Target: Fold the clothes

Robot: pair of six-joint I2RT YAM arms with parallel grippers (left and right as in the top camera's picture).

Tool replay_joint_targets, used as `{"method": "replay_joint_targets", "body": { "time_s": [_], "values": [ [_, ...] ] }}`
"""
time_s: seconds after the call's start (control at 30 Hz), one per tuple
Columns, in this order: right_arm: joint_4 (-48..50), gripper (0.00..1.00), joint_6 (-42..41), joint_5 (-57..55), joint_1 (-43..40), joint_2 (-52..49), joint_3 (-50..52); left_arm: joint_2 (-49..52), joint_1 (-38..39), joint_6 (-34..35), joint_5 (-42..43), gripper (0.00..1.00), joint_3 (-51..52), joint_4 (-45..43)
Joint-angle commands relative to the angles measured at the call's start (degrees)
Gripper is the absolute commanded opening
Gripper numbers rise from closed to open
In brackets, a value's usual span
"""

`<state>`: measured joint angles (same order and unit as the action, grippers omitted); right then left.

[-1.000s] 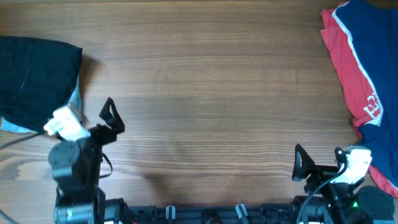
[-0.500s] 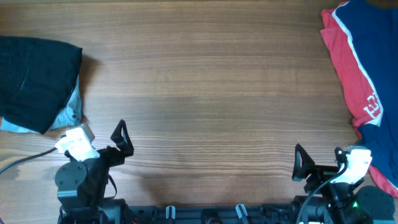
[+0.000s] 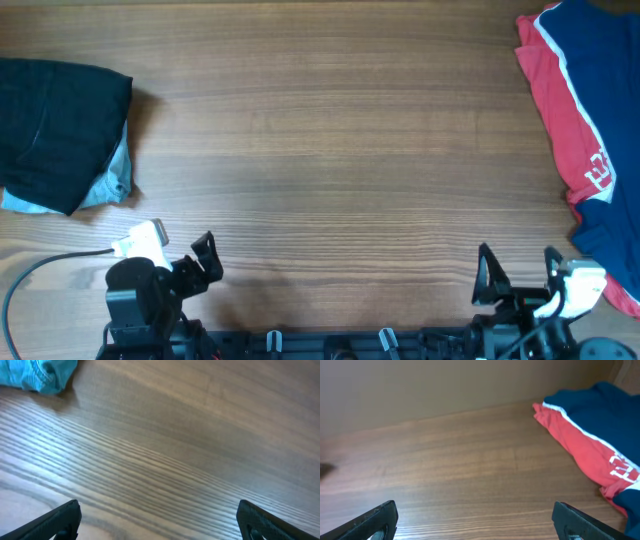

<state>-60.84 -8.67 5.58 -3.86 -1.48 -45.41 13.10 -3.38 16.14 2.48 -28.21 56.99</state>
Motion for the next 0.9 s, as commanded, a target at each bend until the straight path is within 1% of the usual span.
{"method": "replay_joint_targets", "body": {
  "time_s": [0.0,0.2,0.3,0.33,0.37,0.5,0.63,0.73,0.87],
  "values": [
    [0.4,1.00,1.0,0.6,-0.2,1.2,0.5,-0.3,0.3,-0.9,-0.2,1.00,0.1,0.1],
    [2.8,1.00,1.2,3.4,-0.2,1.2,5.2,-0.3,0.3,-0.9,-0.2,1.00,0.1,0.1],
    [9.7,1.00,1.9,3.6,-0.2,1.2,10.6,-0.3,0.3,-0.9,-0.2,1.00,0.1,0.1],
    [12.3,1.00,3.5,4.5,-0.2,1.2,12.0,-0.3,0.3,-0.9,-0.2,1.00,0.1,0.1],
    [16.4,1.00,7.7,6.7,-0.2,1.2,13.8,-0.3,0.3,-0.9,-0.2,1.00,0.1,0.1],
    [25.3,1.00,22.3,14.0,-0.2,1.3,19.3,-0.3,0.3,-0.9,-0.2,1.00,0.1,0.1],
    [33.2,1.00,22.9,13.9,-0.2,1.3,24.7,-0.3,0.3,-0.9,-0.2,0.99,0.1,0.1],
    [42.3,1.00,22.8,14.0,-0.2,1.3,29.5,-0.3,0.3,-0.9,-0.2,1.00,0.1,0.1],
    [47.5,1.00,22.6,13.9,-0.2,1.3,31.8,-0.3,0.3,-0.9,-0.2,1.00,0.1,0.1]
  ]
}}
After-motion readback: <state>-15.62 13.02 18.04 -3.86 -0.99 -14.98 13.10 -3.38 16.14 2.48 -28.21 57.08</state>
